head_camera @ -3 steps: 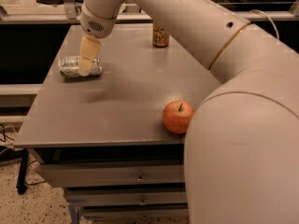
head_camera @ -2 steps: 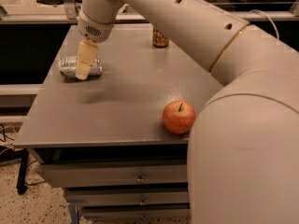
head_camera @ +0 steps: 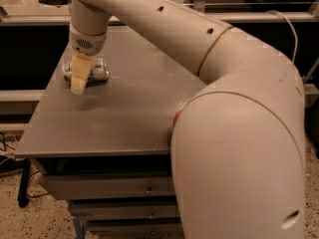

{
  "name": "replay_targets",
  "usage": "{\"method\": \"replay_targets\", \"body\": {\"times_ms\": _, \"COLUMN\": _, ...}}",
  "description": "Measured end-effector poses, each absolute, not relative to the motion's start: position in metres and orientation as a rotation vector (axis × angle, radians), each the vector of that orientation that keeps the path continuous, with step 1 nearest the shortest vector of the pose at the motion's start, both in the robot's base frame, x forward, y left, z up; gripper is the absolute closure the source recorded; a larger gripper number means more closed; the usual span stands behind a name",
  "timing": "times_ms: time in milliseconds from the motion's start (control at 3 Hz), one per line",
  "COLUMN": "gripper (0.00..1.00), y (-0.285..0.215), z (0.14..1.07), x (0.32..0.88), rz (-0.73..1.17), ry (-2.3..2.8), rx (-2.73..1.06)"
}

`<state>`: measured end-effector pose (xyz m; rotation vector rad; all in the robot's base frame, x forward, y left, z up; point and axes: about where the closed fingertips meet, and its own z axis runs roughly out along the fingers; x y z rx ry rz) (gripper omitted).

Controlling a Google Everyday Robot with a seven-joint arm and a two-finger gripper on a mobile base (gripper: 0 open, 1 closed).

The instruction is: Place 7up can upright

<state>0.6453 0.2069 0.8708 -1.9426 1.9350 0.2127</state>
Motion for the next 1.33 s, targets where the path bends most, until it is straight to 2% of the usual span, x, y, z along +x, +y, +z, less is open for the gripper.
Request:
{"method": "replay_targets", "body": {"times_ms": 333, "gripper": 0.0, "y": 0.207, "z": 0.871, "x": 0.645, "rz": 0.213, "ry": 1.935, "rx": -1.943}}
{"method": "replay_targets", "body": {"times_ms": 1333, "gripper": 0.0, "y": 0.25, "z": 0.848, "x": 0.669, "rz": 0.229, "ry": 1.933, "rx": -1.966}}
